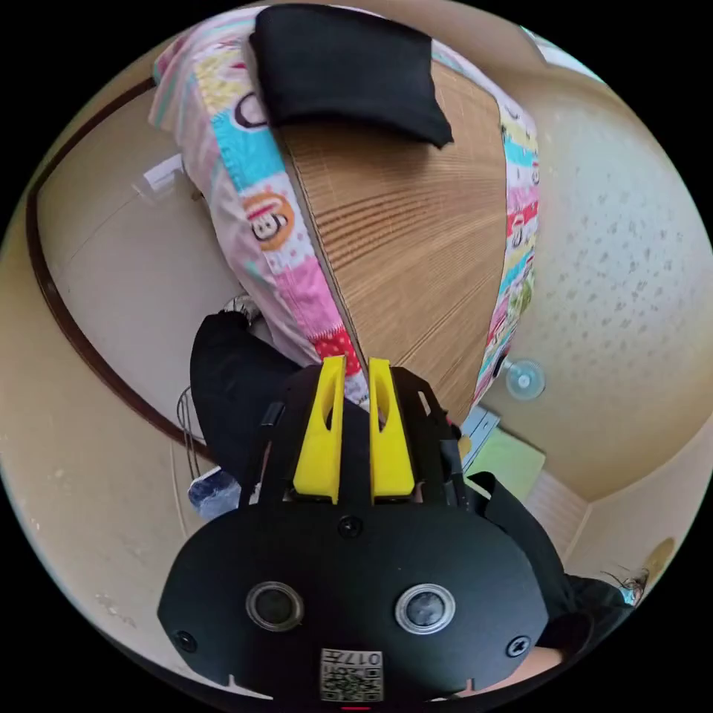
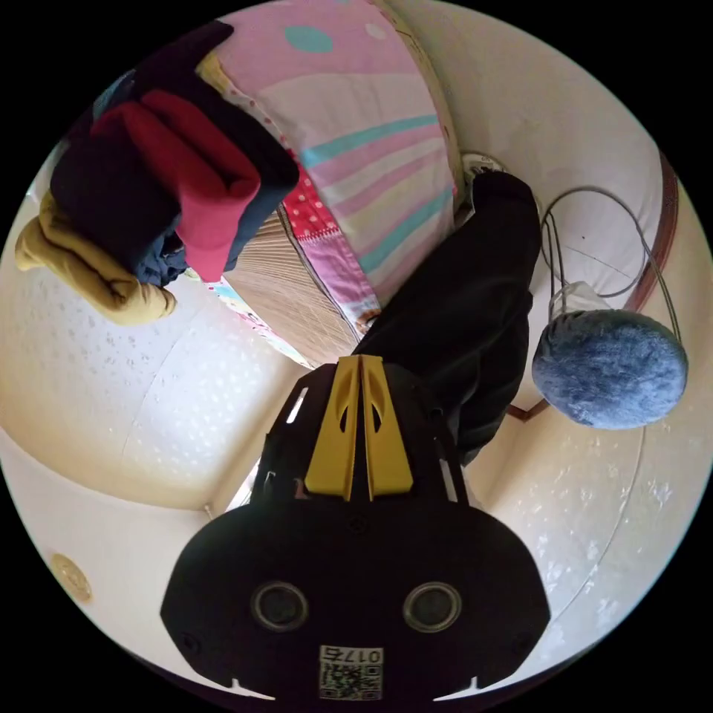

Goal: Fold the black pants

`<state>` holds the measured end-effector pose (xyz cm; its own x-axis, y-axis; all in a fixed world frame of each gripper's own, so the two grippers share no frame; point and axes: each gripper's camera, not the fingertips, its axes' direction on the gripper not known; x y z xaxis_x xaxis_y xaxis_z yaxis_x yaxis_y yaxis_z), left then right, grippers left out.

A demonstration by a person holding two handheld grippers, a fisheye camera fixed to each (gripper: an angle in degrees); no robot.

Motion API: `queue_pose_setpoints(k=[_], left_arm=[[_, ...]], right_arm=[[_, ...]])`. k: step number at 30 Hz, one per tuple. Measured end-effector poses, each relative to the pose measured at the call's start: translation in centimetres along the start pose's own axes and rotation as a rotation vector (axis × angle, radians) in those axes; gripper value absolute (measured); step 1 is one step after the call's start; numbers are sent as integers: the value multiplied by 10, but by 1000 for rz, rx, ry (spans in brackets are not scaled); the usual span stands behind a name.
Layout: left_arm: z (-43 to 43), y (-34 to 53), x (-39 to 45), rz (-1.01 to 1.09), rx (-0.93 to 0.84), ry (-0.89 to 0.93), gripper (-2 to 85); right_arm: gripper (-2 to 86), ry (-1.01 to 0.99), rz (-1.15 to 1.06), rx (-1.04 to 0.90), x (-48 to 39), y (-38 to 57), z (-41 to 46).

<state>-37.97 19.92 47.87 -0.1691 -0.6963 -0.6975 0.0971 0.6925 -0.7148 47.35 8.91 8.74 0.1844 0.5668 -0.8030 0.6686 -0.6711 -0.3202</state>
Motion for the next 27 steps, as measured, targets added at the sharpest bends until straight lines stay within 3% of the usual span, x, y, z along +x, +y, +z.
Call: queue_pose_setpoints(k=[6, 13, 19, 25, 27], left_arm=[[-6, -44, -25, -21, -17, 12, 93], [-30, -115, -22, -38, 140, 193, 118], [-33, -153, 6, -51, 199, -29, 134], [-9, -153, 30, -39, 303, 4, 115], [-3, -144, 47, 4, 329, 12, 65]], right_arm=[[3, -78, -82, 39, -34, 8, 61], [4, -130, -201, 42, -85, 32, 118], [3, -108, -257, 102, -96, 68, 124], [5, -131, -238, 181, -63, 97, 109], [5, -144, -218, 217, -49, 103, 100]])
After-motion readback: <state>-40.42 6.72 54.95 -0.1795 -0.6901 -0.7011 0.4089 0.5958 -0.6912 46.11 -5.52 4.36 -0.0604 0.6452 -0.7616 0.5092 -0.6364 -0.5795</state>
